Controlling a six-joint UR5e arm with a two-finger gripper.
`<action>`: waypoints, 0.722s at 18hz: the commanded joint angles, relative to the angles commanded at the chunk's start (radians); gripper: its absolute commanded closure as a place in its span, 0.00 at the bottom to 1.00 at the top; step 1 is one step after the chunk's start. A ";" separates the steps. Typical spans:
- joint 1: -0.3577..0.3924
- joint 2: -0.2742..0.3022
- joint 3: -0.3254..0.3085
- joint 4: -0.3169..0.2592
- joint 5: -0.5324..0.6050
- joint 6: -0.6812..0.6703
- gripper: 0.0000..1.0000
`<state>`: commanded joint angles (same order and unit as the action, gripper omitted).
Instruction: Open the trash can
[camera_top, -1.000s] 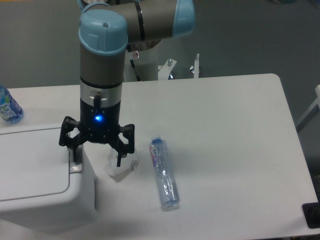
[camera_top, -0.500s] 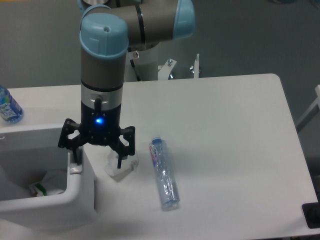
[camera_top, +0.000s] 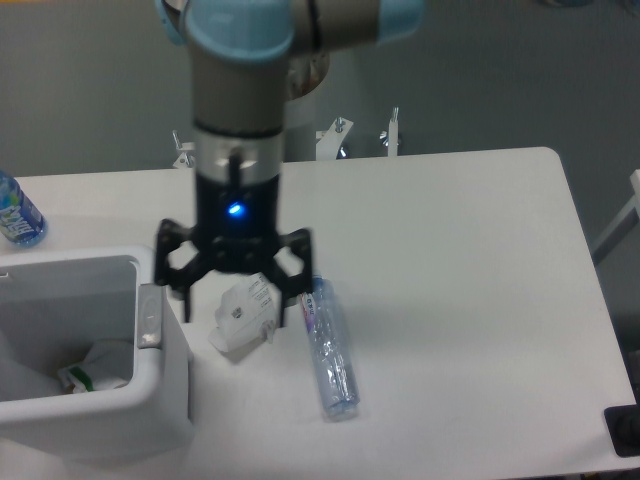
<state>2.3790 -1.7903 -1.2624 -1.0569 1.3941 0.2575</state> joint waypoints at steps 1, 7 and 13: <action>0.020 0.017 -0.008 -0.008 0.026 0.029 0.00; 0.112 0.077 -0.098 -0.092 0.147 0.308 0.00; 0.233 0.132 -0.183 -0.107 0.155 0.571 0.00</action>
<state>2.6122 -1.6583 -1.4449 -1.1643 1.5493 0.8282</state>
